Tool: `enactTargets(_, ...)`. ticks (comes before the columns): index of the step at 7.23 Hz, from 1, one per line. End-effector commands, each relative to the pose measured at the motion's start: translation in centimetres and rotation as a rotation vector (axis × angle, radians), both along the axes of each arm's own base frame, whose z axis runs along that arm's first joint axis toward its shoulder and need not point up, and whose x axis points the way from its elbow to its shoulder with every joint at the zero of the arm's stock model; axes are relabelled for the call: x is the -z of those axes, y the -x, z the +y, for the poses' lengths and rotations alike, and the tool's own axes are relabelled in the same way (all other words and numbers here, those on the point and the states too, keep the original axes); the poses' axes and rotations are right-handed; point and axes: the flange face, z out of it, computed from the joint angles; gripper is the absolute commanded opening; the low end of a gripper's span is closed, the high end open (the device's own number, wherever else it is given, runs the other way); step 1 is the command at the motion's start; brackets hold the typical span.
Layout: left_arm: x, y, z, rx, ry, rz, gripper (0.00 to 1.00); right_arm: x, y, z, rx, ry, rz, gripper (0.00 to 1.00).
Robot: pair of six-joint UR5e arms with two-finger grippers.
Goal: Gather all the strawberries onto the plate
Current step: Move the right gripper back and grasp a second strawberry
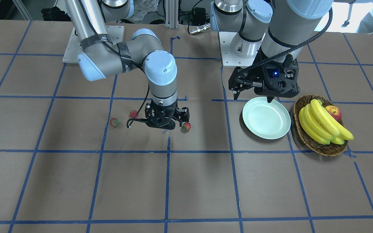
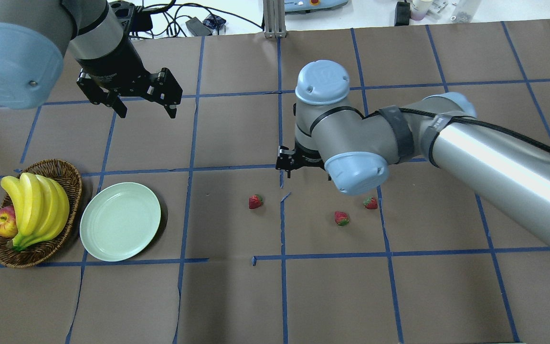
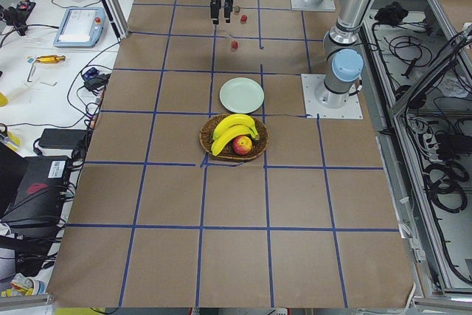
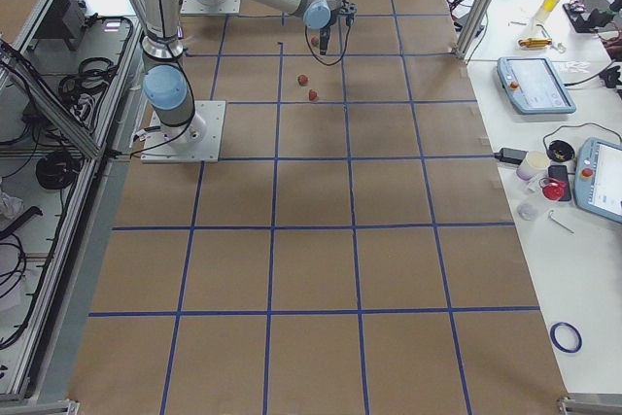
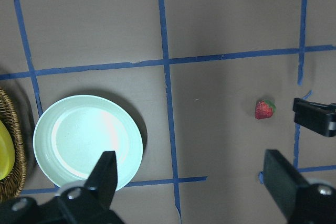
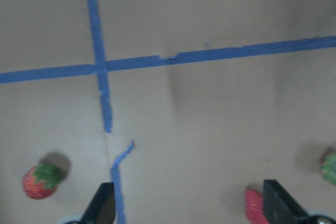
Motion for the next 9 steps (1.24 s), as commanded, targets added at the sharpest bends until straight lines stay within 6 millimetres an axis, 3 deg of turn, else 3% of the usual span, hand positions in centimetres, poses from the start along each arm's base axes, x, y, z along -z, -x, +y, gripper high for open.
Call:
enactTargets(1, 0.7, 0.1, 0.1, -0.011, -0.006, 0.0, 1.0, 2.2, 8.6, 1.3, -0.108, -0.086, 0.06, 1.0)
enactTargets(4, 0.8, 0.1, 0.1, -0.013, -0.005, 0.0, 1.0, 7.2, 13.0, 3.7, -0.125, -0.074, 0.042, 1.0)
enactTargets(5, 0.8, 0.1, 0.1, -0.013, -0.005, 0.001, 1.0, 7.8, 13.0, 4.0, -0.113, -0.075, 0.035, 1.0)
enactTargets(6, 0.8, 0.1, 0.1, -0.013, -0.005, 0.001, 1.0, 8.3, 12.9, 4.1, -0.085, -0.084, 0.03, 0.89)
enactTargets(7, 0.9, 0.1, 0.1, -0.013, -0.006, 0.001, 1.0, 9.4, 12.9, 3.8, -0.075, -0.091, 0.03, 0.86)
enactTargets(8, 0.9, 0.1, 0.1, -0.013, -0.006, 0.001, 1.0, 9.6, 12.9, 3.6, -0.073, -0.076, 0.031, 0.69)
enactTargets(9, 1.0, 0.1, 0.1, -0.013, -0.008, 0.003, 1.0, 9.0, 12.7, 3.1, -0.071, -0.061, 0.034, 0.17)
